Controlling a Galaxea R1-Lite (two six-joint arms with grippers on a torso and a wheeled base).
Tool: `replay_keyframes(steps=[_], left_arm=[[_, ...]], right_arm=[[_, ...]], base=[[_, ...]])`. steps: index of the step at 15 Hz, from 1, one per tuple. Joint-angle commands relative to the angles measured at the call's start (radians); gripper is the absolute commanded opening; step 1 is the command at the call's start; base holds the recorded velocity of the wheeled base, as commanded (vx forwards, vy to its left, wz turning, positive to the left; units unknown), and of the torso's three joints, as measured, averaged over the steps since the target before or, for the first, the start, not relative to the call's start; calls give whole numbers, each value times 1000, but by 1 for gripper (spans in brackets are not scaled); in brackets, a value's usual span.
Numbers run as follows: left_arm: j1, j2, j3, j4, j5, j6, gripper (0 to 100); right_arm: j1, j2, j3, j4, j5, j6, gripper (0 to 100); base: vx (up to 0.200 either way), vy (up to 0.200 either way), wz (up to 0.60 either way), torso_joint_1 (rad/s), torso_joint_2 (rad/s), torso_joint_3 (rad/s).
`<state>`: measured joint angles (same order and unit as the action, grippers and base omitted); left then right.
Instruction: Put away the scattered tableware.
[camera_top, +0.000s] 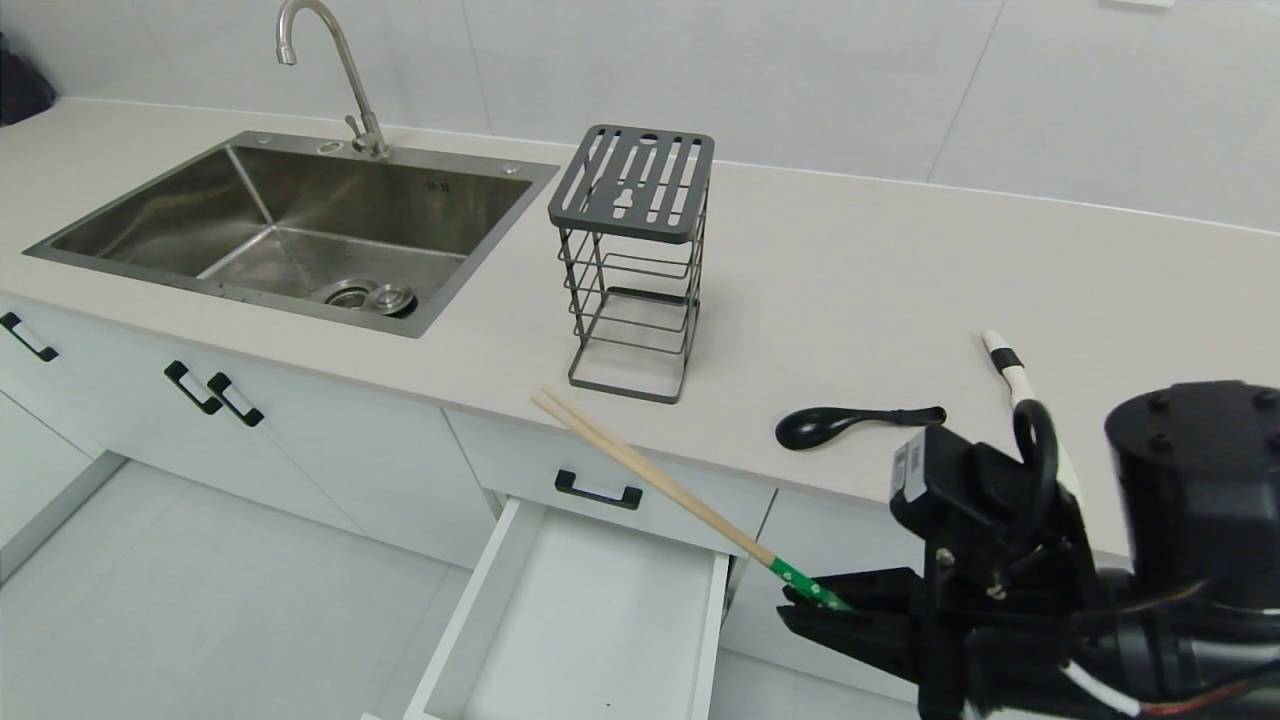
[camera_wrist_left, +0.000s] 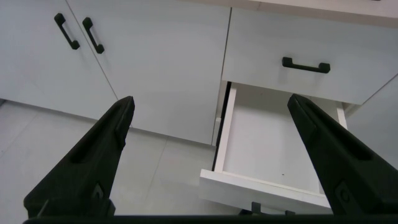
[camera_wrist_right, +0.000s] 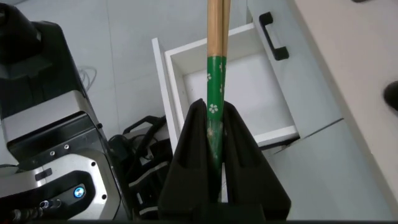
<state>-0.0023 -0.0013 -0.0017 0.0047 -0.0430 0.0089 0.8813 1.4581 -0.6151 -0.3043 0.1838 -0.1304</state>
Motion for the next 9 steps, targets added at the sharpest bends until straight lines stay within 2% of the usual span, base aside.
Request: replay_keyframes(steps=[1, 3, 9], left_arm=[[1, 1, 0, 0, 0, 0, 100], [-1, 1, 0, 0, 0, 0, 100], [1, 1, 0, 0, 0, -1, 100]], right_arm=[[114, 77, -11, -10, -116, 11, 0], [137, 120, -48, -18, -164, 12, 0], [137, 215, -110, -22, -184, -3, 0]], base=[[0, 0, 0, 0, 0, 0], [0, 0, 0, 0, 0, 0], [0, 0, 0, 0, 0, 0]])
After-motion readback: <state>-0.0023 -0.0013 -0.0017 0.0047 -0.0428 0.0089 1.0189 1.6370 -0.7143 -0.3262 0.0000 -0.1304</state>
